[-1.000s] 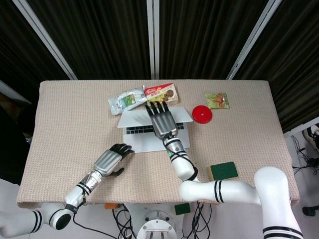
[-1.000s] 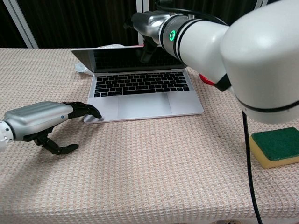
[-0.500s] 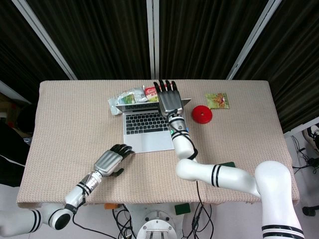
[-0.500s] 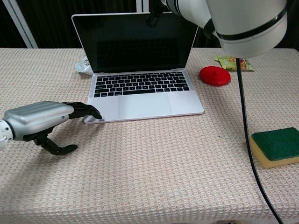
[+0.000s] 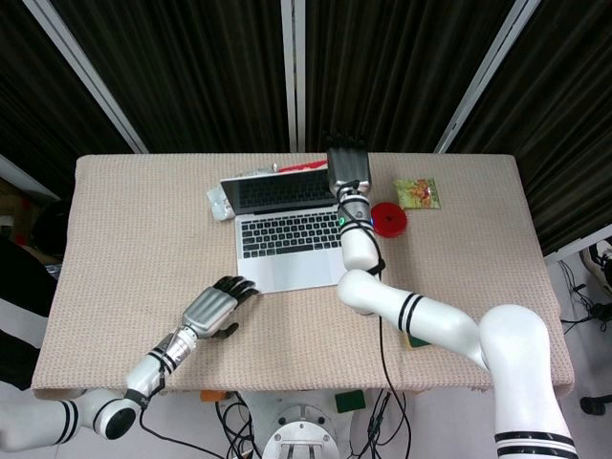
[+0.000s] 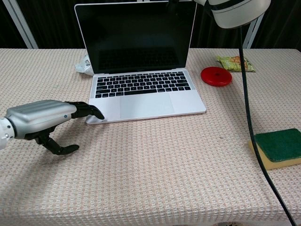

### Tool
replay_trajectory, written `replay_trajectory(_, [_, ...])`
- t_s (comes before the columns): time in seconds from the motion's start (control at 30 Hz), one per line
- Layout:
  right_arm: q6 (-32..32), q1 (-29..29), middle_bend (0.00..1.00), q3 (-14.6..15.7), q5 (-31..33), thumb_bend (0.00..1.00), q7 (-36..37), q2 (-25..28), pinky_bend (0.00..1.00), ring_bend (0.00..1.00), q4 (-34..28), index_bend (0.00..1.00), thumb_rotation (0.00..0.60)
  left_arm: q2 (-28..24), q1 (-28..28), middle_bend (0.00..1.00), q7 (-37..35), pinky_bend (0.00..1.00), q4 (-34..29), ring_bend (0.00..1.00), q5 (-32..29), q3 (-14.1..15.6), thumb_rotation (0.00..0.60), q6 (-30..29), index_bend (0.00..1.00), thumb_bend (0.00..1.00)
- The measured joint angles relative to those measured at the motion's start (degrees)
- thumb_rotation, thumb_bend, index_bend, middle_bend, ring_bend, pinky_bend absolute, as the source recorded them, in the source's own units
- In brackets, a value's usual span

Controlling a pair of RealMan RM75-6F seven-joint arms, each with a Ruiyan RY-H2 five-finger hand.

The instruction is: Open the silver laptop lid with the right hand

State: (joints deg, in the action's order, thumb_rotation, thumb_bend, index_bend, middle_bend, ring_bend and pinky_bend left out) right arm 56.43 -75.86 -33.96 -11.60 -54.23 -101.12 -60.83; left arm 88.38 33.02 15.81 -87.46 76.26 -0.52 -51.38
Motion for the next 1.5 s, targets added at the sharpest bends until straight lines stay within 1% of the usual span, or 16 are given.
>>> replay_trajectory(0.33, [-5.76,-2.56,0.0,-0.72,2.93,0.61,0.58,-1.58,0.0,0.0,10.4,0.0,0.6,-0.78,0.71,0.09,0.81,0.1,-0.31,0.03,-2.15,-0.05,0.6,0.92,0.14,0.35])
replay_trajectory(0.57, [-8.68,-4.14,0.0,-0.82,4.31,0.61,0.12,-3.47,0.0,0.0,17.3,0.0,0.6,-1.06,0.87,0.09,0.85,0.1,-0.61,0.03,-2.43,0.26,0.6,0.81,0.14,0.35])
replay_trajectory(0.63, [-9.64,-4.14,0.0,-0.77,4.25,0.61,0.4,-3.82,0.0,0.0,18.36,0.0,0.6,-1.2,0.91,0.09,0.9,0.1,-0.82,0.03,-2.38,0.33,0.6,0.71,0.14,0.35])
replay_trajectory(0.73, [-9.95,-3.62,0.0,-0.76,3.53,0.6,1.4,-3.37,0.0,0.0,17.46,0.0,0.6,-1.58,0.85,0.09,0.93,0.1,-1.54,0.03,-1.95,0.36,0.6,0.01,0.14,0.35])
replay_trajectory(0.8, [-9.87,-2.75,0.0,-0.63,2.43,0.59,2.52,-2.38,0.0,0.0,15.29,0.0,0.6,-1.88,0.7,0.09,0.99,0.1,-2.1,0.03,-1.44,0.37,0.6,-0.83,0.14,0.35])
replay_trajectory(0.9, [-9.25,-0.59,0.0,-0.23,0.3,0.58,4.65,-0.09,0.0,0.0,9.82,0.0,0.6,-2.67,0.2,0.09,1.21,0.1,-3.41,0.03,0.0,0.54,0.6,-2.93,0.14,0.35])
replay_trajectory(1.03, [-7.47,3.8,0.0,0.99,-3.79,0.57,7.87,4.53,0.0,0.0,-1.25,0.0,0.6,-5.03,-1.22,0.09,1.54,0.1,-6.26,0.03,1.43,0.78,0.6,-6.63,0.14,0.35])
replay_trajectory(1.13, [-5.48,8.16,0.0,2.44,-7.82,0.55,10.66,9.12,0.0,0.0,-11.43,0.0,0.6,-6.96,-2.35,0.09,1.69,0.1,-7.95,0.03,1.64,0.76,0.6,-8.92,0.14,0.35])
replay_trajectory(1.17, [-4.55,10.15,0.0,3.21,-9.76,0.54,11.78,11.25,0.0,0.0,-15.61,0.0,0.6,-7.65,-2.82,0.09,1.7,0.1,-8.43,0.03,1.64,0.73,0.6,-9.81,0.14,0.35])
replay_trajectory(1.23, [-2.92,13.45,0.0,4.62,-13.15,0.53,13.46,14.8,0.0,0.0,-21.94,0.0,0.6,-9.4,-4.18,0.09,1.63,0.1,-9.44,0.03,1.55,0.65,0.6,-12.25,0.14,0.35])
replay_trajectory(1.27, [-1.61,15.91,0.0,5.79,-15.83,0.53,14.54,17.42,0.0,0.0,-26.17,0.0,0.6,-10.21,-4.9,0.09,1.52,0.1,-9.8,0.03,1.46,0.64,0.6,-13.44,0.14,0.35])
replay_trajectory(1.33, [0.71,20.0,0.0,7.9,-20.53,0.5,16.2,21.56,0.0,0.0,-32.38,0.0,0.6,-12.26,-6.92,0.09,1.04,0.1,-10.42,0.03,1.14,0.64,0.6,-16.43,0.14,0.35])
replay_trajectory(1.37, [2.41,22.85,0.0,9.48,-23.98,0.48,17.38,24.21,0.0,0.0,-36.12,0.0,0.6,-13.15,-7.88,0.09,0.74,0.1,-10.57,0.03,0.96,0.65,0.6,-17.74,0.14,0.35])
replay_trajectory(1.43, [5.03,27.12,0.0,11.98,-29.3,0.41,19.34,27.9,0.0,0.0,-40.44,0.0,0.6,-14.87,-10.09,0.09,-0.07,0.1,-10.57,0.03,0.59,0.68,0.6,-20.74,0.14,0.35])
replay_trajectory(1.5, [8.24,32.22,0.0,15.16,-35.51,0.36,22.11,31.52,0.0,0.0,-43.65,0.0,0.6,-15.95,-12.04,0.09,-0.96,0.09,-10.11,0.03,0.24,0.67,0.6,-23.35,0.14,0.35])
